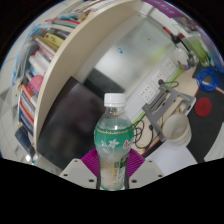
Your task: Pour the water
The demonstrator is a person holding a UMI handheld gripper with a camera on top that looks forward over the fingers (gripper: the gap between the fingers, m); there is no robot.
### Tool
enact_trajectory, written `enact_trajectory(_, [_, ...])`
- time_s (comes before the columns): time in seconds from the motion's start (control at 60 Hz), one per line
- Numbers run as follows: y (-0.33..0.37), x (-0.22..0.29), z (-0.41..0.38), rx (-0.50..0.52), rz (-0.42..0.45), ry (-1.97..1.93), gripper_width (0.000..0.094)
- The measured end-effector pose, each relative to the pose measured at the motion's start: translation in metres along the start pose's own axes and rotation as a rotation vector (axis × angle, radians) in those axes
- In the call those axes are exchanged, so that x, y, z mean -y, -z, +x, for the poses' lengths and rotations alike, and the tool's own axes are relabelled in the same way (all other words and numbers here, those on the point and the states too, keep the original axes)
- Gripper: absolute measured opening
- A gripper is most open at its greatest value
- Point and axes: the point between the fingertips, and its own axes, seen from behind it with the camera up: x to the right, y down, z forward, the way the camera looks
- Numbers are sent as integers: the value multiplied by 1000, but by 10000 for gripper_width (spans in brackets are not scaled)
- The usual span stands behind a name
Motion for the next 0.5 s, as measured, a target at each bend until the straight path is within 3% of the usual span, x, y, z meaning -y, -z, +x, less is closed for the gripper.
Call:
enact_trajectory(0.15, [-26,16,-7,64,-28,-512,317])
enact_trajectory(0.5, [-42,40,16,188,-34,-1067,316])
